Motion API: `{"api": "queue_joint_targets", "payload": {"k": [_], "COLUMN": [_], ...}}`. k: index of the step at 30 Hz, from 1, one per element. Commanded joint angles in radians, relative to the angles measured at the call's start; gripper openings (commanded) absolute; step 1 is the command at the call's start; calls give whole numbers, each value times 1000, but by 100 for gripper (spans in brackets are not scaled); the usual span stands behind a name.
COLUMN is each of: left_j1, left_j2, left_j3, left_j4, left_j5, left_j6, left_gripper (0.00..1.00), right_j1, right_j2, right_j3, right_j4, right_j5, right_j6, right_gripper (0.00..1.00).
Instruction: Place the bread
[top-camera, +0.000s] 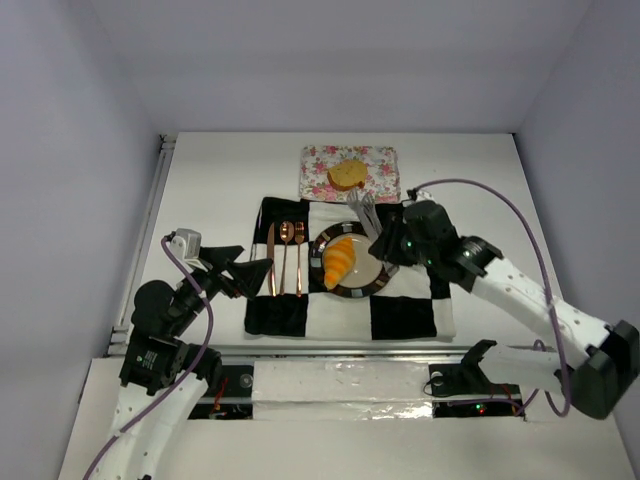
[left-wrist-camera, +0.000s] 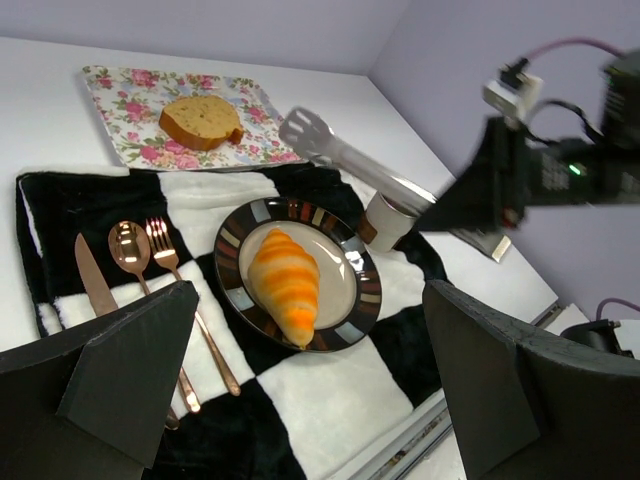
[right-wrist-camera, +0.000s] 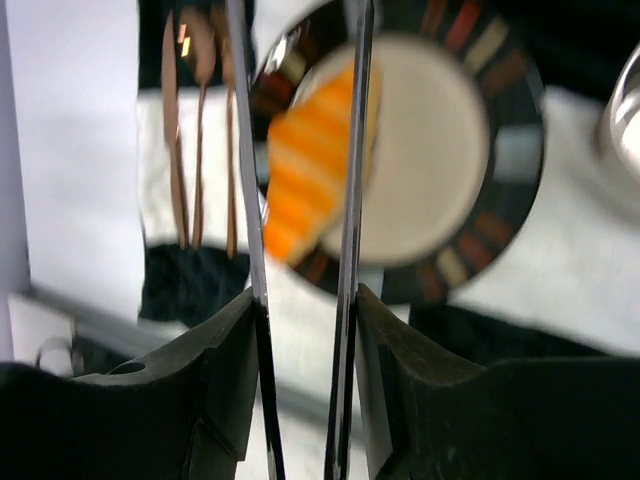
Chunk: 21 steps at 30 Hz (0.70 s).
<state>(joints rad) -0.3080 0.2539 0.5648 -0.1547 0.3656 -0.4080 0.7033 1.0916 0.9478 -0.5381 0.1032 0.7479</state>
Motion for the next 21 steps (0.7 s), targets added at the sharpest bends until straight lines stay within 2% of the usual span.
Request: {"api": "queue_joint_targets", "payload": {"k": [1,7,12,21], "left_j1": [-6,-6,-6,-6], "left_j2": [1,-18,-18,-18], "left_j3": [-6,-8,-8,-9], "left_j4": [43,46,47,52], "left_j5": [10,9,12,15], "left_j6": [5,3,5,5], "left_gripper": [97,97,97,97], "right_j1": [-126,-261,-324,-360], "right_j2": [138,375,558,700], "right_j3": [98,267,356,396], "right_j4": [174,230,270,332], "right_j5": [37,-17,-127,-230], "right_j6": [-61,-104,-105,-94], "right_gripper": [44,43,43,42]}}
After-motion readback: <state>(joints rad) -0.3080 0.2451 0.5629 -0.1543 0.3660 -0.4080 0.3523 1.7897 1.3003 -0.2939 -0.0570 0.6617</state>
